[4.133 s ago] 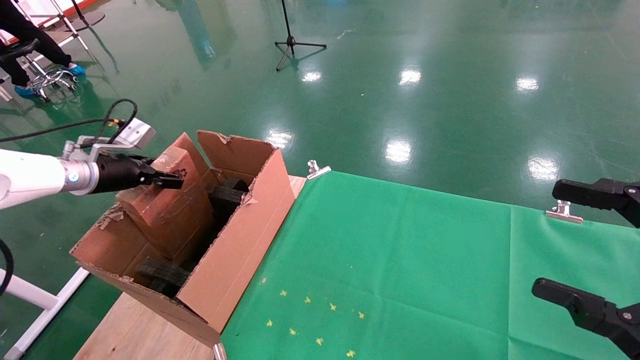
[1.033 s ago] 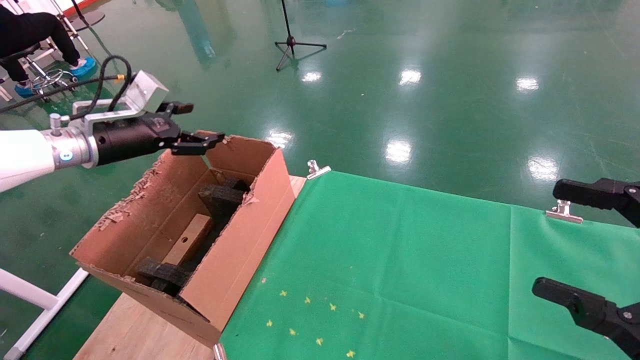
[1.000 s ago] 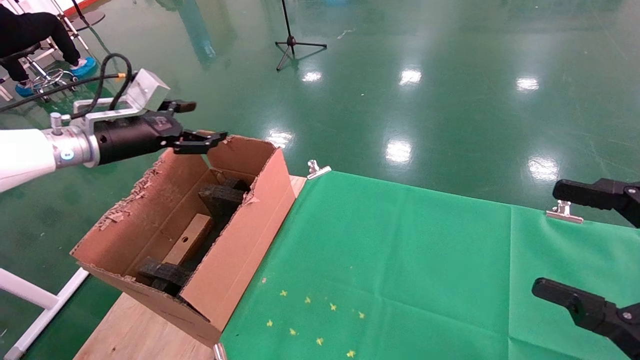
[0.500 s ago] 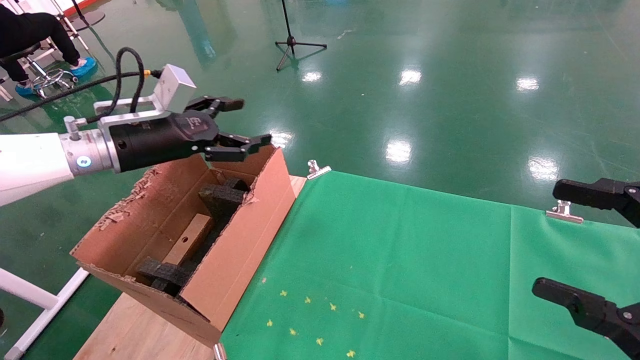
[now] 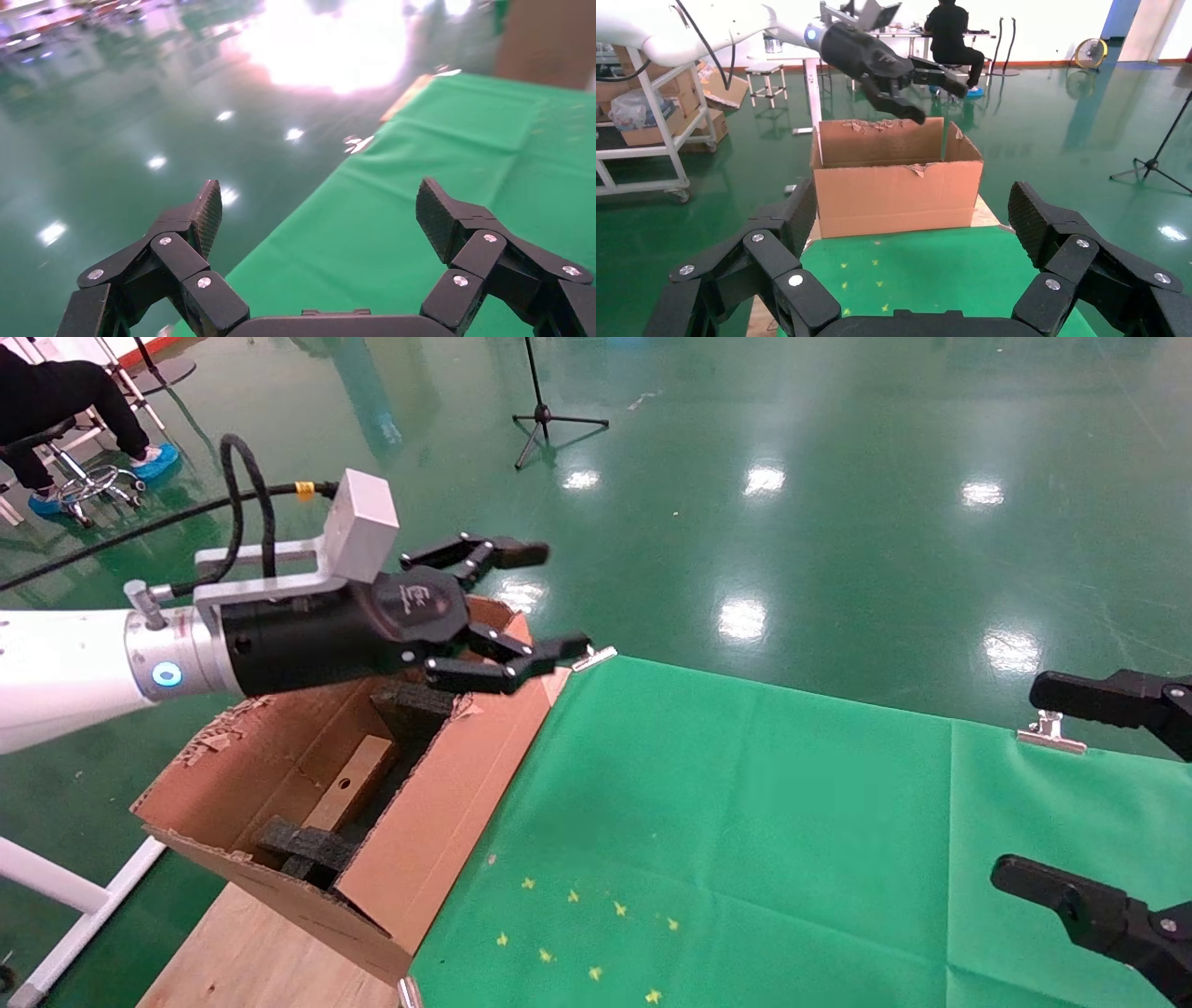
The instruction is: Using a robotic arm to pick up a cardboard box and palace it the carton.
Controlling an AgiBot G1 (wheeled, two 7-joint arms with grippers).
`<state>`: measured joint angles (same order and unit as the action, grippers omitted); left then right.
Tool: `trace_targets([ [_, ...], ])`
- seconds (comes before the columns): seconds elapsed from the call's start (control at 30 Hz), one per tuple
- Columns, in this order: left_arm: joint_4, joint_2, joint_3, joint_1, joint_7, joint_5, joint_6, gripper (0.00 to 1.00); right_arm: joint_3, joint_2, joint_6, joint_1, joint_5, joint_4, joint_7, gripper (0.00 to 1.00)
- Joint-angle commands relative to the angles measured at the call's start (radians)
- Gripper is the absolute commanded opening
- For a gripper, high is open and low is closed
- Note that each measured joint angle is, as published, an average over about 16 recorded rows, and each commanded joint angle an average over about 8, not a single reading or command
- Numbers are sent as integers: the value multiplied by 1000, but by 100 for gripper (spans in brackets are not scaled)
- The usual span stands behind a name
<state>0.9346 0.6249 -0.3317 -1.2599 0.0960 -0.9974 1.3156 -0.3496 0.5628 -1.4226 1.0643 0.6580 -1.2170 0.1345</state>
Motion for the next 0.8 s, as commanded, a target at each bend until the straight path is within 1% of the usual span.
trace_targets([
  [0.03,26,-1,4,14,7,20,14,100,0,0,0,0,0,0,0,100],
  [0.6,300,-12,45,159,79,229,154,100,0,0,0,0,0,0,0,100],
  [0.8,366,-14,54,194,94,279,189,100,0,0,0,0,0,0,0,100],
])
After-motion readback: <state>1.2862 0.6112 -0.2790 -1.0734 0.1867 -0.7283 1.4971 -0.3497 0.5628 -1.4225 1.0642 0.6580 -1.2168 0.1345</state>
